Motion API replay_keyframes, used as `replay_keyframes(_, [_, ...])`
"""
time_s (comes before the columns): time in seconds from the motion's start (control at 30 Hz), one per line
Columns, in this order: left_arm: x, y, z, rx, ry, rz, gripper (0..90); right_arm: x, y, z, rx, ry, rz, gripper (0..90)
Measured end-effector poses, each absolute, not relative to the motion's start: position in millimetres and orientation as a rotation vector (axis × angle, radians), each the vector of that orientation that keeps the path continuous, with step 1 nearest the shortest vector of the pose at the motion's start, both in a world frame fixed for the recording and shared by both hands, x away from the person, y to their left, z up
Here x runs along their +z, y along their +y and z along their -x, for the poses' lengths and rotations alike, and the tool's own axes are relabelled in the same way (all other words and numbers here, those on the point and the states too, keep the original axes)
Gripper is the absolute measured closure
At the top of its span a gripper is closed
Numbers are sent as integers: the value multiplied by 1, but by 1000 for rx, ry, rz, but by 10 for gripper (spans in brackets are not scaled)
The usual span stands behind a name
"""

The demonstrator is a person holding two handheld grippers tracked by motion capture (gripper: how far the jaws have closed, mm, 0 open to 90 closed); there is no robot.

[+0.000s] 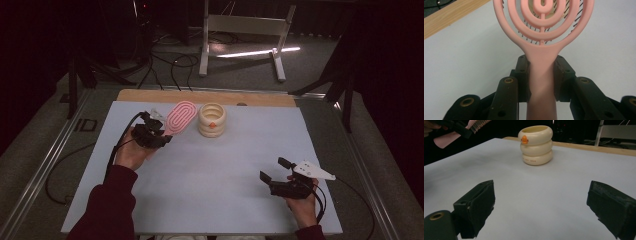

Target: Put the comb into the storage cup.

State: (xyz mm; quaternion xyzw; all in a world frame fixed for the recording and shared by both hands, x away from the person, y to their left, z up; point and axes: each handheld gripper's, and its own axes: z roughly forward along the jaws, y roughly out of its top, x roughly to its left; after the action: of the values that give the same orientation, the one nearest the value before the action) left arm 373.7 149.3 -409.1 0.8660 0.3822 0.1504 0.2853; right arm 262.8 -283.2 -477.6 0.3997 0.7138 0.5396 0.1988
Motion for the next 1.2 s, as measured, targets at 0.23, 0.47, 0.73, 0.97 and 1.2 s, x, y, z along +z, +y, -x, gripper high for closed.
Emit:
replay_keyframes(0.23, [-411,135,-372,397,983,-2345,699,-471,-273,-276,1502,2041,-1137,75])
replay_keyframes(0.47, [-411,121,-370,388,945,-2359,699,-460,-267,-289,1508,2064,-1140,75])
replay_keyframes(0.73, [-408,109,-367,383,903,-2359,699,-447,-260,-303,1540,2103,-1125,75])
replay_keyframes(0.97, [-405,101,-364,377,869,-2359,699,-444,-250,-310,1527,2140,-1107,75])
replay_keyframes(1.2, [-405,92,-364,372,849,-2352,699,-442,-243,-318,1522,2152,-1112,75])
